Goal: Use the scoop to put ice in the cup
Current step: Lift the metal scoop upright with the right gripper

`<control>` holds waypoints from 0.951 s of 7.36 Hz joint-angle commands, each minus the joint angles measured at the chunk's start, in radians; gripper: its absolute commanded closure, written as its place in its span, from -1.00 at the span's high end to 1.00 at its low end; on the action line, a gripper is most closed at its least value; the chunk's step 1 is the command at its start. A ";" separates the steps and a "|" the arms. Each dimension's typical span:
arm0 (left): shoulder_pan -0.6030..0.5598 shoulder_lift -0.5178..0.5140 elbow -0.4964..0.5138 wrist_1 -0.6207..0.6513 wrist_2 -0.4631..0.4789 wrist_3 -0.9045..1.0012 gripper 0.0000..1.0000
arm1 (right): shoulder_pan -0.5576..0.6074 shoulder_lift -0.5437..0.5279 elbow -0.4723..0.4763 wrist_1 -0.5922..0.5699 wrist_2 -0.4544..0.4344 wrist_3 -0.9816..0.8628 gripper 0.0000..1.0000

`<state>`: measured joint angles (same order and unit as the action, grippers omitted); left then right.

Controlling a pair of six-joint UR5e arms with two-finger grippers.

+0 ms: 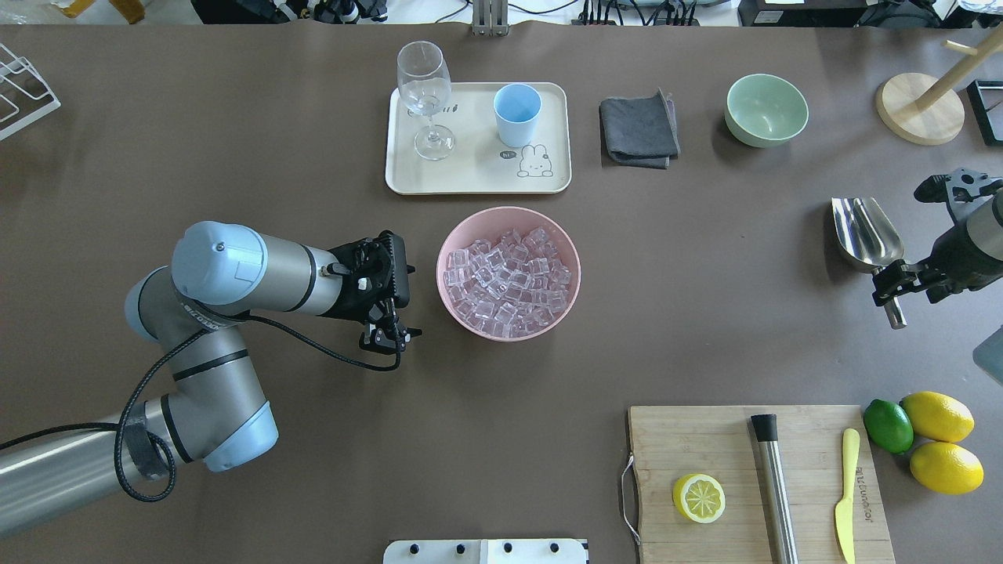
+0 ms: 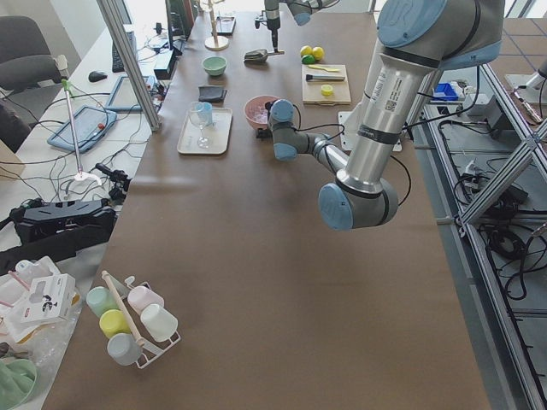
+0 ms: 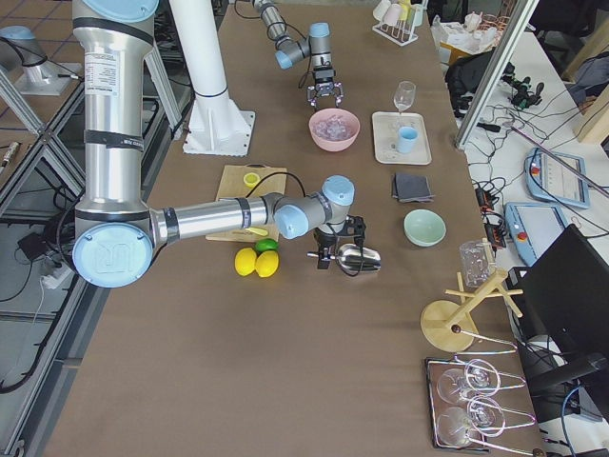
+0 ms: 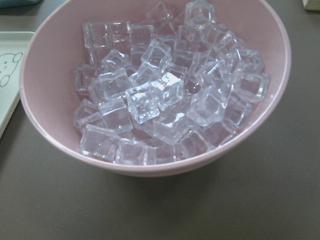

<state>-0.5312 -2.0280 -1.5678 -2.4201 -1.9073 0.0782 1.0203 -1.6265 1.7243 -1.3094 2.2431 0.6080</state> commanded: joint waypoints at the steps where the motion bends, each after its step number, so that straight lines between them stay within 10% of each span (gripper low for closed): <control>1: 0.002 -0.034 0.041 0.000 0.004 0.000 0.97 | -0.042 0.001 -0.003 0.013 -0.010 0.006 0.63; 7: -0.030 -0.072 0.112 0.004 0.027 0.000 0.97 | -0.043 -0.019 -0.011 0.042 -0.008 0.007 -0.76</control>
<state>-0.5415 -2.0991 -1.4694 -2.4183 -1.8821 0.0782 0.9772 -1.6397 1.7195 -1.2763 2.2363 0.6158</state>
